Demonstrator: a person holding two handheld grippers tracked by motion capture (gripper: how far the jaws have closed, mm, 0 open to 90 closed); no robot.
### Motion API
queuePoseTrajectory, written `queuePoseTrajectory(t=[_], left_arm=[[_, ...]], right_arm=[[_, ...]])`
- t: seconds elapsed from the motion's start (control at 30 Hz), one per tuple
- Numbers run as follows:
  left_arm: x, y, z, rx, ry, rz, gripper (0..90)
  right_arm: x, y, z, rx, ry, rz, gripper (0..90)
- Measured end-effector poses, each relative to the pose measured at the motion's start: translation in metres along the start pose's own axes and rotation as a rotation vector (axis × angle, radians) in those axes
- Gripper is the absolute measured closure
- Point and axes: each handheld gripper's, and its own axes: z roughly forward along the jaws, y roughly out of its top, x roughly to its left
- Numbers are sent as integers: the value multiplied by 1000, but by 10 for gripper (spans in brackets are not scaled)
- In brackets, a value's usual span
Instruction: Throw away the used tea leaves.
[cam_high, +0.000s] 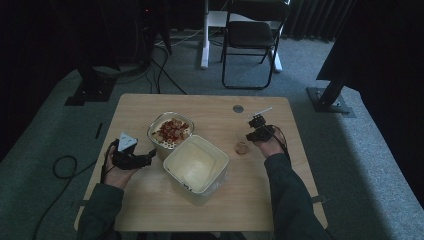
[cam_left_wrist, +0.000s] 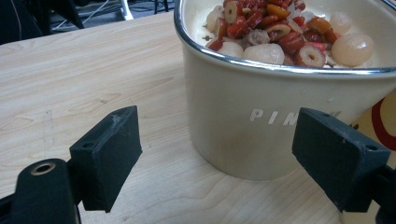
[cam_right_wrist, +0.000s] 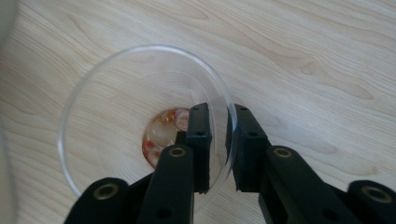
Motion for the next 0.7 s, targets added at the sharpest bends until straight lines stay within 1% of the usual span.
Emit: queuePoseTrajectory(t=[0.1,0.17,0.23,0.4,0.47,0.57,0.7], left_arm=[[0,1,1,-2,-2,-2,159],[-1,3,0,-3,-4,2,159],[-1,5,0,-8,-6,6,169],[-2,11,-1,-16,-7,14,171],[-3,13,0,-7,3,38,171],[-3,14,0,0,5,45,172],[-2,12,-3,-11,-7,36,183]], right_arm=[[2,2,-2,-14,6,-4,824],[4,7,-8,-32,13,-14,857],[7,10,-11,-39,-7,-24,858],[9,21,-23,-66,11,-23,859],[10,26,-28,-81,25,-19,859],[11,34,-37,-106,43,-11,859],[16,46,-49,-131,60,-19,859]])
